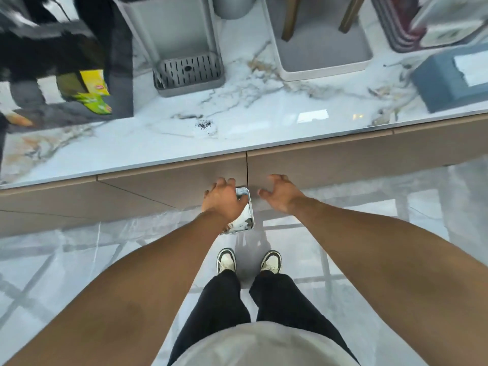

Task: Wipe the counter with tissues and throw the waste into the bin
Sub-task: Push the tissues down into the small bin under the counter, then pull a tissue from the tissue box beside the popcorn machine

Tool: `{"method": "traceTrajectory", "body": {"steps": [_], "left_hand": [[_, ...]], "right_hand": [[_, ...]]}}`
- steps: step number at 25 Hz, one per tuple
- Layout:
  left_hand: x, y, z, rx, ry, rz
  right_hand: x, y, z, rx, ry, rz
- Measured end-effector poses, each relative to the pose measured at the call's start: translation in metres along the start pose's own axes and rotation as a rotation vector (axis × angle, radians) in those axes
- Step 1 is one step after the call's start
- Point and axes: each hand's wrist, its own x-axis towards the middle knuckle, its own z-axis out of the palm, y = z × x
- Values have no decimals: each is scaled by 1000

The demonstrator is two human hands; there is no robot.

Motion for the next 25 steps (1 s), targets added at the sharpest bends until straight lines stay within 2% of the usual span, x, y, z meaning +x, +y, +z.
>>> {"method": "traceTrajectory", "body": {"steps": [3,8,14,20,25], "left_hand": [[-6,22,-21,74,-6,121],[0,71,-74,210,79,405],[16,134,-119,244,151,558],[11,217,-143,278,220,731],[7,292,-160,293,292,755]], "right_hand": [[-25,0,-27,5,61,43],[-59,1,-78,53,215,154],[-102,17,-141,129,434,225],[-144,64,-198,122,571,289],[-173,112,-256,57,741,217]]}}
